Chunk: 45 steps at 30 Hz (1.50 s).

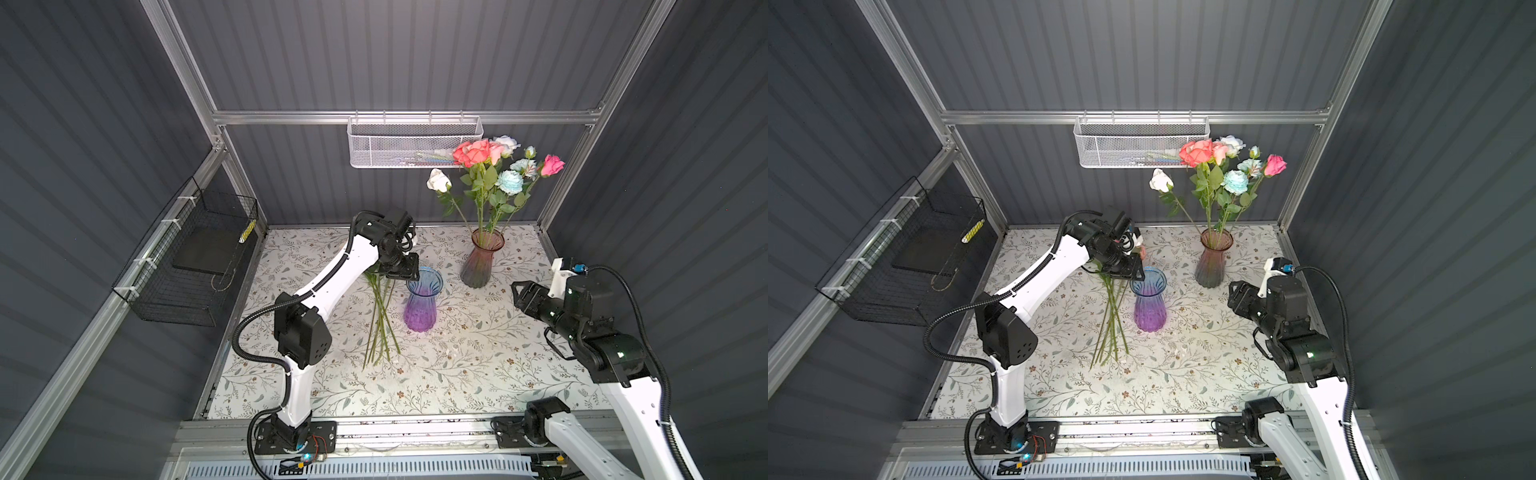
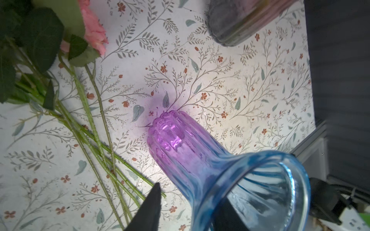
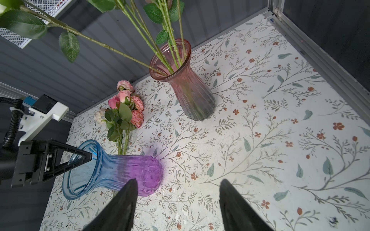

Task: Arrange the flowers into the vase
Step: 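Open the left gripper and lift it toward the rose bunch, then lower the left gripper onto the bunch stems and close on one stem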

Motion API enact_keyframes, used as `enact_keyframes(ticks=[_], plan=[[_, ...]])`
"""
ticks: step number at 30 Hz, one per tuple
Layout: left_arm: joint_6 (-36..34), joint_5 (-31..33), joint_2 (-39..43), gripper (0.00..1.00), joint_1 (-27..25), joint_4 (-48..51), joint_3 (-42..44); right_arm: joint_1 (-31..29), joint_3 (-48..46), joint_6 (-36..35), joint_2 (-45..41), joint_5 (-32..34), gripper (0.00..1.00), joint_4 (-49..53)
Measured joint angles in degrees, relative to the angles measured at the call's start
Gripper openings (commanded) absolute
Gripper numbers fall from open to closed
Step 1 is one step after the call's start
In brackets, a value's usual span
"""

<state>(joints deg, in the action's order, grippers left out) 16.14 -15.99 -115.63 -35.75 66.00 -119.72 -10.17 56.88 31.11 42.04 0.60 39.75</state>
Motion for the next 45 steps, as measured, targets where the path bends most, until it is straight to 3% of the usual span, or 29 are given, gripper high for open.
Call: enact_keyframes(ticks=[5, 7, 10, 13, 17, 22, 25, 31, 37, 45], plan=[[-1.7, 1.2, 0.1, 0.50, 1.3, 0.1, -1.7, -0.3, 0.0, 0.0, 0.3, 0.0, 0.67, -0.1], [-2.5, 2.5, 1.8, 0.57, 2.1, -0.9, -1.9, -0.5, 0.0, -0.1, 0.4, 0.0, 0.67, -0.1], [-3.0, 4.3, 8.8, 0.65, 3.6, -4.9, 1.6, -0.7, 0.4, -0.4, 0.8, 0.2, 0.67, 0.3], [-3.1, 5.8, 16.9, 0.65, 5.6, -7.3, 3.2, -0.7, 1.6, -0.9, 1.7, 0.7, 0.66, 0.8], [-2.8, 10.0, 23.9, 0.54, 7.0, -10.9, 5.4, -1.5, 2.3, -1.5, 2.3, 1.3, 0.63, 0.9], [0.2, 11.3, 28.9, 0.30, 12.8, -17.4, 22.2, -4.4, 2.4, -2.5, 2.3, 1.7, 0.38, 1.0], [2.1, 9.9, 26.7, 0.23, 17.0, -20.2, 31.9, -5.8, 1.9, -3.1, 2.1, 1.5, 0.24, 0.6], [6.3, 3.7, 23.7, 0.18, 16.7, -29.4, 47.7, -7.2, -4.5, -2.8, -1.3, -0.8, 0.21, -1.8], [8.1, 1.4, 18.2, 0.15, 14.1, -36.2, 48.7, -7.4, -9.8, -1.4, -2.5, -4.1, 0.21, -4.0], [8.1, 7.2, 8.8, 0.18, 8.2, -36.7, 44.3, -7.4, -11.9, -0.3, -2.2, -5.6, 0.22, -5.9]])
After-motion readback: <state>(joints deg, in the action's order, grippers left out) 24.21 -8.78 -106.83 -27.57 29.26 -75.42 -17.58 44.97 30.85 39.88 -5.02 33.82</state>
